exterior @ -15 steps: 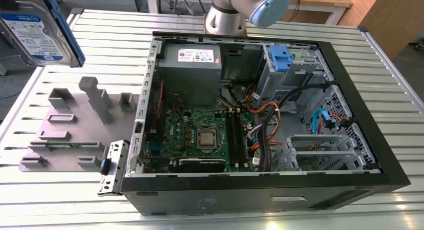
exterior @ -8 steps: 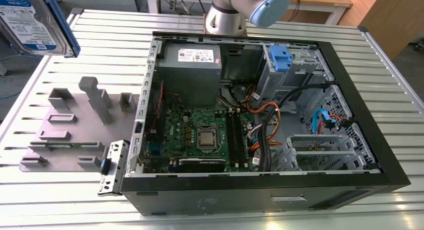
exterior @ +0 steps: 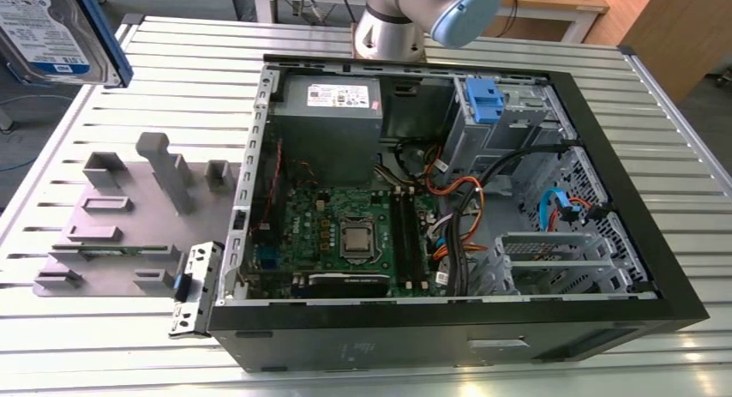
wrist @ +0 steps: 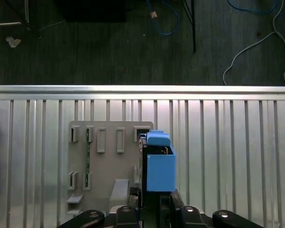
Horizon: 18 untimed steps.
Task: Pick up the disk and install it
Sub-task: 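Pick up the disk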
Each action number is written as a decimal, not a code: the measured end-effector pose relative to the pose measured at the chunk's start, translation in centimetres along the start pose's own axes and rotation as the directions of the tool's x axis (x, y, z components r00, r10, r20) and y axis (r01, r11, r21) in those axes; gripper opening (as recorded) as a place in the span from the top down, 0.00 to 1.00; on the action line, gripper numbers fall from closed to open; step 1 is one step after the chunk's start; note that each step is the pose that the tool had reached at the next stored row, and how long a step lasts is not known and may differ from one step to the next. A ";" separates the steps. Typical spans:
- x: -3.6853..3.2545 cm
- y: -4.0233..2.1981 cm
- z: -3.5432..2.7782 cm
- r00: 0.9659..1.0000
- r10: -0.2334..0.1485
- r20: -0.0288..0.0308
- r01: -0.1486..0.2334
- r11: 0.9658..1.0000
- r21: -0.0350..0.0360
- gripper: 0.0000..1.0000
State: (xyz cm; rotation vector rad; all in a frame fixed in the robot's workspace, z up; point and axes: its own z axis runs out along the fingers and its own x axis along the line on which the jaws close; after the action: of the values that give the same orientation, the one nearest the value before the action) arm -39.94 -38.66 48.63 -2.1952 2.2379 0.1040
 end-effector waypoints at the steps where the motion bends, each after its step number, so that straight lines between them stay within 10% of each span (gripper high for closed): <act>1: -0.01 0.00 -0.15 1.000 0.000 0.000 0.000 1.000 0.000 0.65; 18: -0.03 -0.61 -0.31 1.000 0.000 0.000 0.000 1.000 0.000 0.65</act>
State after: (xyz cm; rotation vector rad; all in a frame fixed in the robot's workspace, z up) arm -39.32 -38.66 48.92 -2.1952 2.2378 0.1040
